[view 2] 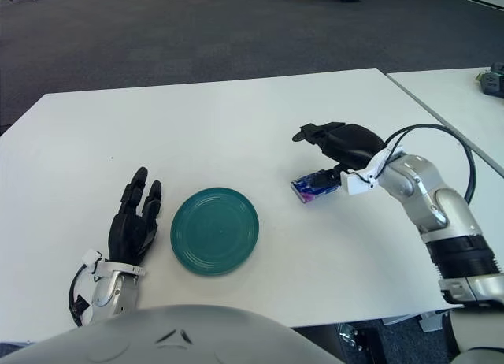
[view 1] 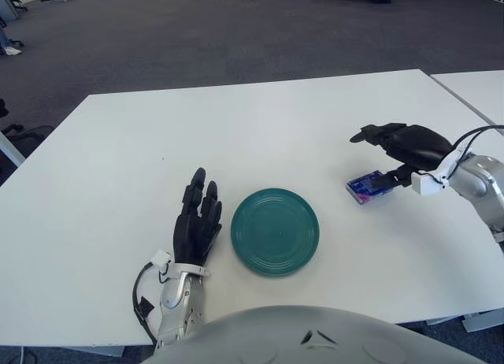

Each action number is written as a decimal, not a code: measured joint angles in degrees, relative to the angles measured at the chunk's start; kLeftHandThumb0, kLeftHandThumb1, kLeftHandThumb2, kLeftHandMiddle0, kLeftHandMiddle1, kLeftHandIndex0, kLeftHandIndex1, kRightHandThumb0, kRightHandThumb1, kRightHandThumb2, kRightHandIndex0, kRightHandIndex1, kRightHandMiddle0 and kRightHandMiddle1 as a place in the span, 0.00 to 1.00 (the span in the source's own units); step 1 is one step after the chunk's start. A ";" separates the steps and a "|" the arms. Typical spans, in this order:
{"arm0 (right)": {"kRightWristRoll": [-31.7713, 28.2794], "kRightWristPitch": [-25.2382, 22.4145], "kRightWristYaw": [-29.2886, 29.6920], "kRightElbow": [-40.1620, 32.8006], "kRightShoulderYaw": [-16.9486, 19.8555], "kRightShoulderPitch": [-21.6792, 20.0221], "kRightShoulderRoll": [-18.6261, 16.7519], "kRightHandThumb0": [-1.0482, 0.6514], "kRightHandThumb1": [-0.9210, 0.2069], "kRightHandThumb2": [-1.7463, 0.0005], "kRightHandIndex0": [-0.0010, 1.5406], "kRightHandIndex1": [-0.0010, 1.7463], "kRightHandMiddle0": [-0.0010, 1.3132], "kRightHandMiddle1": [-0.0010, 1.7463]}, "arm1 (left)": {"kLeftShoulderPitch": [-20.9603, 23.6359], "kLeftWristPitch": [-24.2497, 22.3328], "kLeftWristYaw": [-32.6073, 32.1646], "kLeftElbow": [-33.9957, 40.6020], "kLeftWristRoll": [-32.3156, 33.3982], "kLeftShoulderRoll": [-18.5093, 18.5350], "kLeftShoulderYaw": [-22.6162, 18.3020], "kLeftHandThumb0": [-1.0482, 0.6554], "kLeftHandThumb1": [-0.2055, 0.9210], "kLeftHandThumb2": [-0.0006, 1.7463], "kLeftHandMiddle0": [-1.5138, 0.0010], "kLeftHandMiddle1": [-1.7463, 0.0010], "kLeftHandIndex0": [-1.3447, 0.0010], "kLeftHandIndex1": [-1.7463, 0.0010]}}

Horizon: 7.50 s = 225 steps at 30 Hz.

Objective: Put the gum into the plate.

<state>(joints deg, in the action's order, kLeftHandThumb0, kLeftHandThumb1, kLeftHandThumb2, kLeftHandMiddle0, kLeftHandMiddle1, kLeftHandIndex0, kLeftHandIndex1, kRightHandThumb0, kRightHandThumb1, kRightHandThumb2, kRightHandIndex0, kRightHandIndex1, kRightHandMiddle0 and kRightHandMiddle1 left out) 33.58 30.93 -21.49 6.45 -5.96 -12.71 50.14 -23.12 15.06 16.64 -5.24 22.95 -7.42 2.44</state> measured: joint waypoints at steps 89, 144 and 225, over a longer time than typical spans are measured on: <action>22.14 6.37 57.27 48.71 -30.92 -15.38 -12.85 0.34 0.14 0.58 0.33 0.96 0.22 0.99 | 0.36 -2.58 0.43 1.31 -0.75 0.37 0.12 0.14 1.00 0.10 1.00 1.00 1.00 0.87; 16.17 8.47 47.32 33.37 -29.50 -14.99 -10.71 0.36 0.39 0.37 0.53 1.00 0.37 1.00 | -4.05 -7.58 -1.05 7.85 1.19 -0.45 -0.15 0.14 1.00 0.16 0.99 1.00 1.00 0.81; 12.68 7.14 10.02 -17.31 -20.79 0.91 -23.32 0.35 0.43 0.33 0.56 1.00 0.40 1.00 | -2.51 -1.66 1.39 3.66 1.29 -0.18 0.66 0.18 1.00 0.19 0.98 1.00 1.00 0.89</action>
<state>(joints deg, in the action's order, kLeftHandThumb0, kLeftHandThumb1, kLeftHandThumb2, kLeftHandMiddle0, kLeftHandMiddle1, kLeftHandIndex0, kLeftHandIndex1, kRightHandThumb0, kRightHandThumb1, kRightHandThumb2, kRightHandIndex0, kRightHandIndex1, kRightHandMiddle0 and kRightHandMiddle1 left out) 46.26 38.07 -11.48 -10.87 -26.75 -11.80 26.82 -25.62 13.39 18.02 -1.58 24.24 -7.61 3.10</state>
